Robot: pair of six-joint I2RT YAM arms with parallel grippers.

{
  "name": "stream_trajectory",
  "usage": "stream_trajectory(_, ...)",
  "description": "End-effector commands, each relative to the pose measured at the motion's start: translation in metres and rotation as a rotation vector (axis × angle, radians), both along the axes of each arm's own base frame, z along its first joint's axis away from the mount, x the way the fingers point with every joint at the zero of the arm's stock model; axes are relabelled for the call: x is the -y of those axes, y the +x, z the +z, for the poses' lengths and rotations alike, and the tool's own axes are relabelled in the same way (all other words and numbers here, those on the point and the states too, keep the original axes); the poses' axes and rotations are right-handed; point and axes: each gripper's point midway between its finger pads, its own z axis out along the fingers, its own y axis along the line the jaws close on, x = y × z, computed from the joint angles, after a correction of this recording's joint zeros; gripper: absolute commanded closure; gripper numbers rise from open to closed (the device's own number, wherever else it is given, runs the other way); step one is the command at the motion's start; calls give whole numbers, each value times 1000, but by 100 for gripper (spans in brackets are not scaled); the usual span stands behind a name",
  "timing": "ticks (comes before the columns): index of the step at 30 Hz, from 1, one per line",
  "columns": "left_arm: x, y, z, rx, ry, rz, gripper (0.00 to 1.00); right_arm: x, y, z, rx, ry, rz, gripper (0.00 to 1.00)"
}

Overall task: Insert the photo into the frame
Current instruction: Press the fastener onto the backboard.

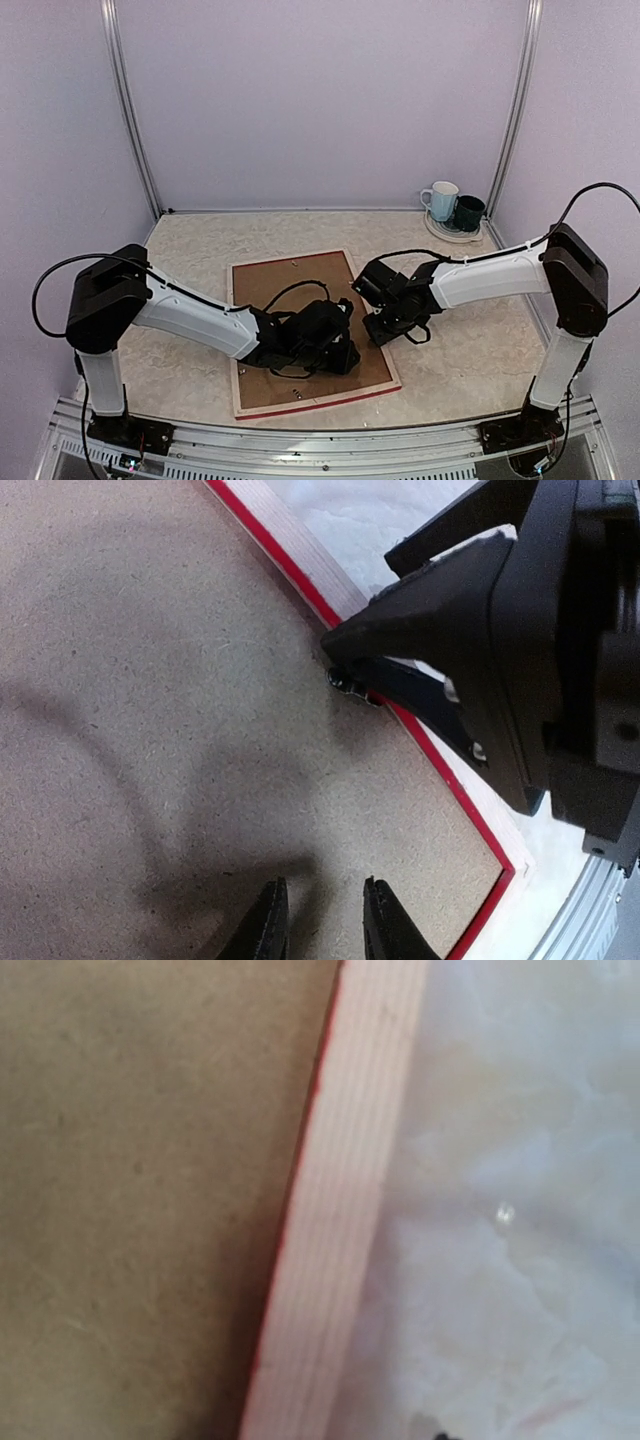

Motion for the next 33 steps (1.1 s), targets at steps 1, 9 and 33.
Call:
stream_trajectory(1, 0, 1, -20, -28, 48, 24, 74, 17, -16, -18, -61, -125, 12, 53)
stream_trajectory(9, -4, 3, -47, -62, 103, 62, 88, 17, -29, -12, -94, -120, 5, 54)
stream_trajectory(33, -9, 5, -31, -20, 83, 44, 89, -7, -19, 16, -75, 73, 48, 53)
